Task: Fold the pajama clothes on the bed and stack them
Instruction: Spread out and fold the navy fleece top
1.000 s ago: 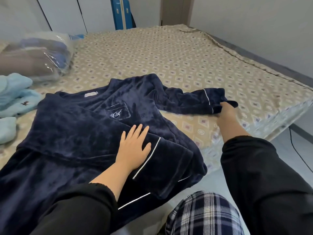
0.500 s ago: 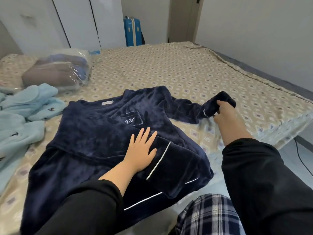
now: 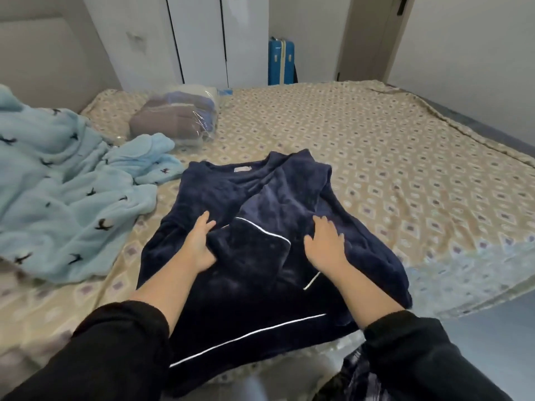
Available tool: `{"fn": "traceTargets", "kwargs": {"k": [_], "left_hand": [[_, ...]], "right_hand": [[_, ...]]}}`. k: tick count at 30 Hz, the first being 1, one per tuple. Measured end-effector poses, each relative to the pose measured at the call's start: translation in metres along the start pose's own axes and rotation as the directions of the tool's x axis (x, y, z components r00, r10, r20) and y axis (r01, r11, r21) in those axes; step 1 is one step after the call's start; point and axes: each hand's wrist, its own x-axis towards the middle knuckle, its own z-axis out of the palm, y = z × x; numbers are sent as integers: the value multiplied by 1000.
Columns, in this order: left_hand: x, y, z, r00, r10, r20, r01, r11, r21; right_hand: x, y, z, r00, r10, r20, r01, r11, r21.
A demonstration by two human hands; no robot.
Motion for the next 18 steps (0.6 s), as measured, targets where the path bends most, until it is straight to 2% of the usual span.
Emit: {"fn": "traceTargets", "kwargs": {"k": [1,2,4,6,7,8,11,12,13,14,16,17,18], "left_hand": [[-1,-2,3,1000,-2,-6,2,998,57],[-1,-3,7,1000,-2,-8,3,991,131],[1,-6,14,998,38,-42,-19,921,388],[-1,-5,22,990,116,-80,-41,780,624],[-5,-3,26,987,135,-89,-45,756,653],[-9,2,28,988,139,-61,-70,776,627],[-17,24,13,971,117,207,-174,943,283],[-22,30,3,956,107,274,-169,962,213],[-28,34,-8,958,88,272,-159,955,249],[-34,34,-19,974,55,218,-135,918,373],[-40,27,-41,998,15,67,-54,770,635],[-41,25,-51,1000,11,29,-28,744,668],[-42,25,-57,999,9,51,-39,778,627]], "right_hand": [[-5,9,18,1000,10,-7,-11,988,-156],[-8,17,32,1000,3,-17,-7,972,-237],[-5,25,43,999,-14,-36,4,970,-243],[3,25,42,1000,-7,-23,3,981,-195],[6,25,40,1000,-1,-17,-2,984,-176],[8,24,39,1000,3,-14,-5,987,-163],[5,24,39,999,2,-32,-8,986,-166],[5,24,40,999,1,-41,-8,985,-172],[4,23,39,999,2,-46,-10,984,-177],[3,22,38,999,8,-45,-15,984,-179],[2,18,37,999,27,-39,-33,983,-180],[1,16,37,998,35,-44,-42,982,-186],[1,15,37,998,44,-54,-54,979,-197]]}}
